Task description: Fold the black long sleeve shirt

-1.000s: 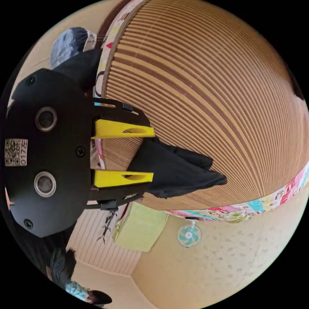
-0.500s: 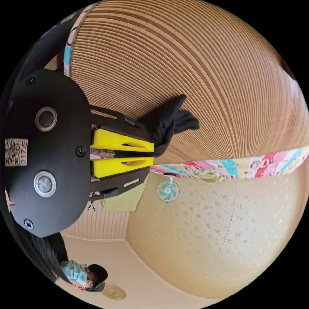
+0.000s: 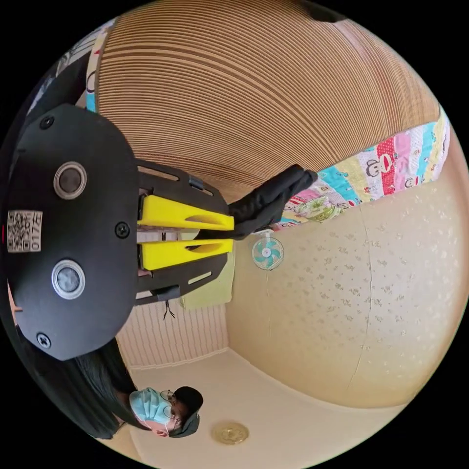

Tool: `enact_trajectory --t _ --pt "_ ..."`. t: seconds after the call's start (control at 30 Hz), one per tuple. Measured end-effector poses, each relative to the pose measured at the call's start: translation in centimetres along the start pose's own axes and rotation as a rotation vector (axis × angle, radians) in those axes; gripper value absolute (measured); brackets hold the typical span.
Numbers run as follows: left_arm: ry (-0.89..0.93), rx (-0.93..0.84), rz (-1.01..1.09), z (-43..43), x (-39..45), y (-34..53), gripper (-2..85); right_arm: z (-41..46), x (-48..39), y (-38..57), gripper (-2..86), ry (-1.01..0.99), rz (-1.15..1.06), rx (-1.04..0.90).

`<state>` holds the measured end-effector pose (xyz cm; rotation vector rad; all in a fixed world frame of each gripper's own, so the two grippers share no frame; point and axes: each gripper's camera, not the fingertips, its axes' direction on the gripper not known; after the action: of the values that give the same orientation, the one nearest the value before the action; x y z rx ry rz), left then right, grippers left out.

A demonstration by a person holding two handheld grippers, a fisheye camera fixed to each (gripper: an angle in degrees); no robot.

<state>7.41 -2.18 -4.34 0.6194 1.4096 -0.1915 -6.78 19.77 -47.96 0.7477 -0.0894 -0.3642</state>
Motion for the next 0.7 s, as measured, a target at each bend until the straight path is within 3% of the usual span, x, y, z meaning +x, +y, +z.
enact_trajectory --t 0.1,0.17,0.33,0.53,0.63,0.7 --pt "-0.131 -0.006 -0.156 -1.4 -6.7 5.5 6.8 -1.0 6.2 5.4 2.4 0.208 0.232 -0.027" --pt "-0.205 0.037 -0.325 -2.9 -11.8 10.4 11.2 -2.0 8.8 9.9 1.6 0.463 0.403 -0.031" --pt "-0.209 0.106 -0.431 -2.7 -16.4 14.3 14.8 1.5 8.9 11.4 0.8 0.751 0.318 -0.259" --pt "-0.283 0.027 -0.429 4.2 -19.3 9.6 12.3 8.0 7.8 6.1 0.5 0.661 0.187 -0.383" --pt "-0.298 0.149 -0.484 5.3 -18.9 7.8 7.5 9.4 6.3 4.8 0.5 0.632 0.139 -0.404" --pt "-0.335 0.181 -0.416 6.2 -16.3 6.1 6.3 9.0 5.8 4.7 0.5 0.611 0.138 -0.405"
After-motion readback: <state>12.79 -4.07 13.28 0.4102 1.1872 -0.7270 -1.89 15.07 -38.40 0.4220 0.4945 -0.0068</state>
